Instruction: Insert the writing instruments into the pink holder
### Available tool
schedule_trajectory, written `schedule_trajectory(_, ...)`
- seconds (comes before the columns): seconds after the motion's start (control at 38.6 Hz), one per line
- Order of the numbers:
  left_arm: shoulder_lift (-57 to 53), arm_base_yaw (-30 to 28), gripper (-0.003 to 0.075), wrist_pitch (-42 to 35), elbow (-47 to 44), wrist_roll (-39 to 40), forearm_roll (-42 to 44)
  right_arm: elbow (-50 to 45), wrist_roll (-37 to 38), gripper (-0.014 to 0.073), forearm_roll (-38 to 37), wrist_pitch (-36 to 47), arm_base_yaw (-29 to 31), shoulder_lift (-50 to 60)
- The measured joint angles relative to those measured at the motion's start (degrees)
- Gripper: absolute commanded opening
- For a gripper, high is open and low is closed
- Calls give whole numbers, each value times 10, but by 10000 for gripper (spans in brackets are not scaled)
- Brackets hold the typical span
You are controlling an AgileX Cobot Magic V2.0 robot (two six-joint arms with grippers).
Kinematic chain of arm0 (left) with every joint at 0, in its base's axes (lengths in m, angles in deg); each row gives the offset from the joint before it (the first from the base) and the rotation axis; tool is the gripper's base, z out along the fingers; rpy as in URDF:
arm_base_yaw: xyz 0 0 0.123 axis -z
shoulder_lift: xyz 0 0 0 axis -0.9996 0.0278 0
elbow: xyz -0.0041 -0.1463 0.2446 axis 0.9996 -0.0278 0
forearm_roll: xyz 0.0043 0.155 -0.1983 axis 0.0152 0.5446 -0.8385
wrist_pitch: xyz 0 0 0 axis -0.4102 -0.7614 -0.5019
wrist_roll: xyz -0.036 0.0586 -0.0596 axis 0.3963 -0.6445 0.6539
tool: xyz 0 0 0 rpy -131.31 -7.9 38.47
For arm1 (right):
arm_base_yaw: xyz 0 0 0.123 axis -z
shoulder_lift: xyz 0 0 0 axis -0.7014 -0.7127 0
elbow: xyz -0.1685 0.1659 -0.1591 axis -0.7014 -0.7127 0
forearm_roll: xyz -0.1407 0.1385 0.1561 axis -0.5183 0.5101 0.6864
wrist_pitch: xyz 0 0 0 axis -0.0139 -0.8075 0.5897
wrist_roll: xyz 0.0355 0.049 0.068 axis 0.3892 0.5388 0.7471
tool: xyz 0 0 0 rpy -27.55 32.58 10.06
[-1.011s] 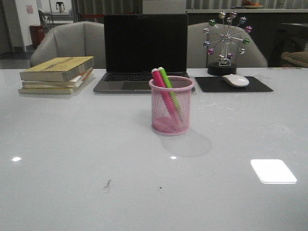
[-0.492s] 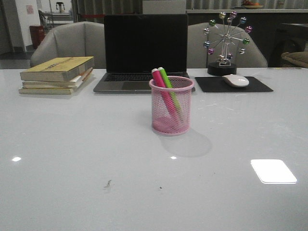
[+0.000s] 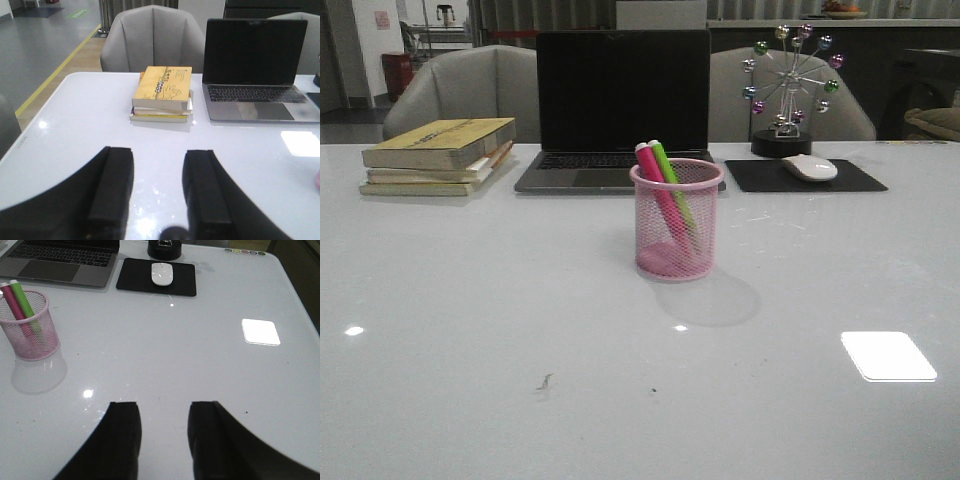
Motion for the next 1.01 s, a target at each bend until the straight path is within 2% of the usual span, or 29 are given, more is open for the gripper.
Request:
schedule_trajectory(0.36,-27,0,330,4,-27,0,-4,0,0,365,-1,-7,0,0)
schedule_trajectory(0.8,-27,0,330,4,-27,0,-4,0,0,57,-1,-7,0,0)
schedule_trajectory(1.01,-27,0,330,4,-27,0,-5,0,0,49,27,-5,0,0)
